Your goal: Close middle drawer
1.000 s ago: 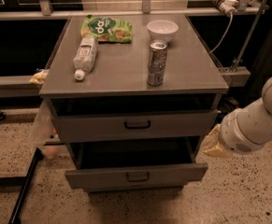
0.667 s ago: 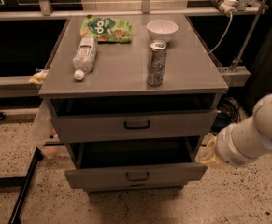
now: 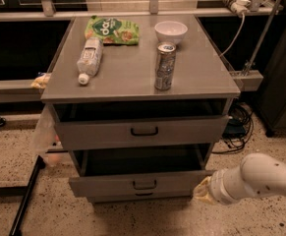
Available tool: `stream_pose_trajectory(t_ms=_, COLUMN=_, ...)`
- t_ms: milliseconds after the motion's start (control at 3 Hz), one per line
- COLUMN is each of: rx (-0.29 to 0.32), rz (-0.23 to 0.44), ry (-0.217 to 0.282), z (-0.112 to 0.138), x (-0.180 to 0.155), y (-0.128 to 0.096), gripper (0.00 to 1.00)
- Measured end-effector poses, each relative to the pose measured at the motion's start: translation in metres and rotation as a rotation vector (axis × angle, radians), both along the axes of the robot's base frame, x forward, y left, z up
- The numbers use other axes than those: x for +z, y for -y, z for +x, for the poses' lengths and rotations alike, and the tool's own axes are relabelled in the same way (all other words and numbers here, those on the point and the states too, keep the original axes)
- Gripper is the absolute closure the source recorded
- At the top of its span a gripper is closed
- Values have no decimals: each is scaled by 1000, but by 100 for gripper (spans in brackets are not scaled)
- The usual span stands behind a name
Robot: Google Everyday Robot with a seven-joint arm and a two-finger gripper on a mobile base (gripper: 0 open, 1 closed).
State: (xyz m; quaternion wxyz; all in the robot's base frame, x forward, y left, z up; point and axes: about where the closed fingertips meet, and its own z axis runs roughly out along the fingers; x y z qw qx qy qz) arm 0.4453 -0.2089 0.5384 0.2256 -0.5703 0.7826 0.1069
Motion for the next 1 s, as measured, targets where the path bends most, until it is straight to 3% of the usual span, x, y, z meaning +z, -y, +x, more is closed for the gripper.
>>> stream_pose_trajectory(t_ms=333, rx=-15, rz=85, ry=4, z=16, x=-64, y=-3, gripper=100)
stream_pose_trajectory(t_ms=667, rx=-13, rz=127, ry=-61, z=0, x=-103, y=-15, gripper=100)
stream_pose_trajectory(t_ms=1000, rx=-13, rz=127, ry=-61, z=0, x=-103, y=-15, gripper=100)
